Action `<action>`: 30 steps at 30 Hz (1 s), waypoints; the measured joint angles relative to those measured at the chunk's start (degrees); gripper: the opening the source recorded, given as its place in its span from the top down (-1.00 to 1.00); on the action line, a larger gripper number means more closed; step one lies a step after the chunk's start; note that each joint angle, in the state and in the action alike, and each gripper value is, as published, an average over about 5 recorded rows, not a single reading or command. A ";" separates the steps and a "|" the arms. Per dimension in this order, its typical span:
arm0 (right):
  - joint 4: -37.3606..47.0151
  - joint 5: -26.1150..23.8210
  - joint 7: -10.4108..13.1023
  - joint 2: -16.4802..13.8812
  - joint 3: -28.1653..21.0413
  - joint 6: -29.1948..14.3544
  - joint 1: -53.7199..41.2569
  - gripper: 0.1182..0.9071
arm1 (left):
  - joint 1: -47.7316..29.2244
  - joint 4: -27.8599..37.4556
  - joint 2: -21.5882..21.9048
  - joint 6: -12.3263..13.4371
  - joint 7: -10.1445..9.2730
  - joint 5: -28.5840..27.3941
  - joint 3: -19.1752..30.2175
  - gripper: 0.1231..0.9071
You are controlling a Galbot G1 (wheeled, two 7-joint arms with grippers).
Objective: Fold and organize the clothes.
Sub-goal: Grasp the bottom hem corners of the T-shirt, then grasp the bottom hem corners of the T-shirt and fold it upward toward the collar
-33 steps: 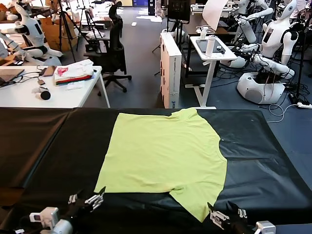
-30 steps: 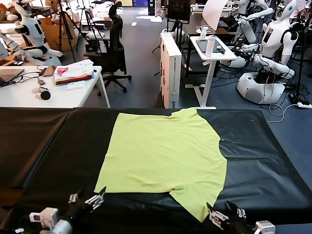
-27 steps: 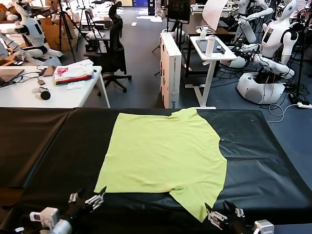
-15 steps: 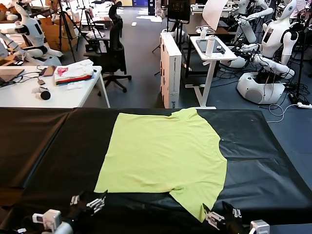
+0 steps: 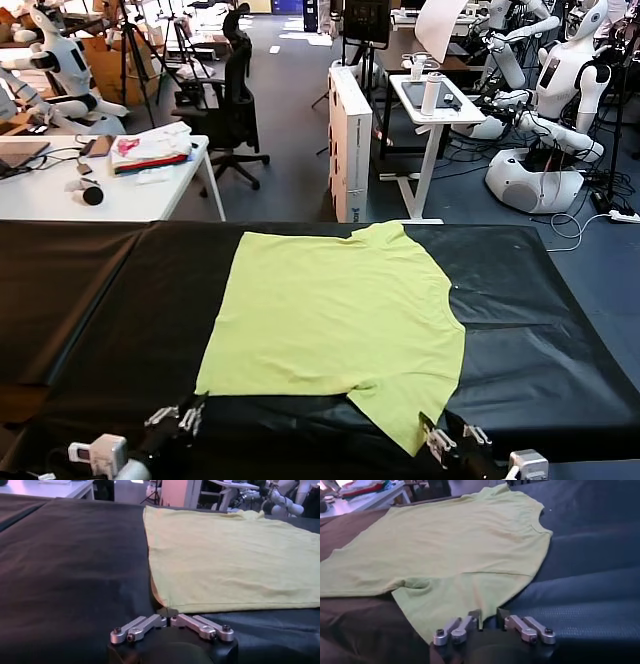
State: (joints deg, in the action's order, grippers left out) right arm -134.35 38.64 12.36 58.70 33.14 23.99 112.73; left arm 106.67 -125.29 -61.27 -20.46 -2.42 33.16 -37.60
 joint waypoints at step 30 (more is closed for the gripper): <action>0.52 2.57 0.62 -3.53 1.40 -0.74 -12.60 0.95 | 0.12 -4.40 -1.05 3.69 -0.88 5.20 -3.11 0.94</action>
State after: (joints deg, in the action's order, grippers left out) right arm -133.84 41.21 12.98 55.17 34.55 23.25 100.13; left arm 106.79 -129.70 -62.33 -16.77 -3.29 38.36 -40.71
